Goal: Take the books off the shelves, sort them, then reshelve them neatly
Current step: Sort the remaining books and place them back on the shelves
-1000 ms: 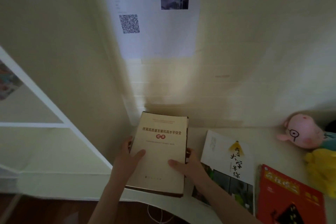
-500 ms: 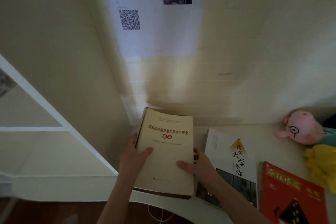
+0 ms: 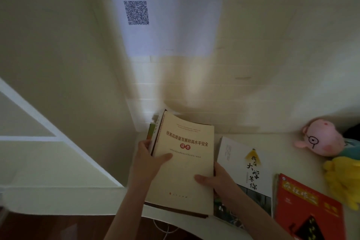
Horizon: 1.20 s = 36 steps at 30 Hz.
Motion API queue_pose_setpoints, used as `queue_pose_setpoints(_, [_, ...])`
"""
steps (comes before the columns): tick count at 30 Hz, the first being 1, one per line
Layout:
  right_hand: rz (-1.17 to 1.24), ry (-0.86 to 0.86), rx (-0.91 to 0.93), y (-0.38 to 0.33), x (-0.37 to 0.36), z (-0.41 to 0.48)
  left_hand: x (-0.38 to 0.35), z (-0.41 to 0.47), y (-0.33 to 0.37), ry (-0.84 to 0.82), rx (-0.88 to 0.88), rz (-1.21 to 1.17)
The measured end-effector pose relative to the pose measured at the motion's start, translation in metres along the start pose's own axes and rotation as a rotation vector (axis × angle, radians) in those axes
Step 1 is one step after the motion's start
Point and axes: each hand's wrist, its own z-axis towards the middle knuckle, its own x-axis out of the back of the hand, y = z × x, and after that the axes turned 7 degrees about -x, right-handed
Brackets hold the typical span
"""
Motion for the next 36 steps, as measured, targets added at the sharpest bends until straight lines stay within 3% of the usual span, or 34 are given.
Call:
queue_pose_setpoints(13, [0.017,0.028,-0.090,0.008,0.021,-0.017,-0.032,0.006,-0.010,-0.031,0.007,-0.093])
queue_pose_setpoints(19, [0.182,-0.054,-0.083,0.008,0.020,-0.019,-0.029,0.004,-0.002,-0.060,0.010,-0.166])
queue_pose_setpoints(26, [0.131,0.148,-0.032,0.028,0.061,-0.052,-0.070,-0.034,0.032,-0.123,-0.072,-0.061])
queue_pose_setpoints(36, [0.269,0.540,-0.027,0.095,0.210,-0.144,-0.241,-0.103,0.050,-0.531,-0.071,-0.133])
